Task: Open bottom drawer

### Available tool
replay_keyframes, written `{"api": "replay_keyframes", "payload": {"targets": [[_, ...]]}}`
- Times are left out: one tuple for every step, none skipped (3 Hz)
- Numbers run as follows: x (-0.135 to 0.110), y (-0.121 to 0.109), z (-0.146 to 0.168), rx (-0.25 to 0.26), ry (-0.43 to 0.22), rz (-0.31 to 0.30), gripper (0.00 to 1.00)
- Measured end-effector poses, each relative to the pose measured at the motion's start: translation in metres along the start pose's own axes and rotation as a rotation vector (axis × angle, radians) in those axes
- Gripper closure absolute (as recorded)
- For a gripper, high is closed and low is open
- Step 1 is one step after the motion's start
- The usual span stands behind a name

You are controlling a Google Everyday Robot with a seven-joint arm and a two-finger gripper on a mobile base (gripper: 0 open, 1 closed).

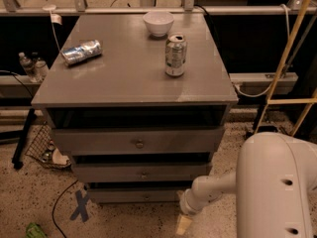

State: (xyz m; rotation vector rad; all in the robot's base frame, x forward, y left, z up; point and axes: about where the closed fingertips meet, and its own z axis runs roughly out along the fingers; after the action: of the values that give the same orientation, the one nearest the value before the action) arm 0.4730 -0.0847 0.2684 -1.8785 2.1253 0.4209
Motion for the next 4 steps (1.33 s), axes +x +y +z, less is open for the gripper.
{"api": "replay_keyframes", "payload": {"targets": [[0.007,-0.007,0.017,0.094,-0.028,-0.015,0.00],[0.014,-0.017,0.028,0.185,-0.059,-0.024,0.00],[0.017,-0.032,0.037,0.258,-0.068,-0.032,0.00],[0.015,-0.038,0.038,0.285,-0.075,-0.034,0.00]]}}
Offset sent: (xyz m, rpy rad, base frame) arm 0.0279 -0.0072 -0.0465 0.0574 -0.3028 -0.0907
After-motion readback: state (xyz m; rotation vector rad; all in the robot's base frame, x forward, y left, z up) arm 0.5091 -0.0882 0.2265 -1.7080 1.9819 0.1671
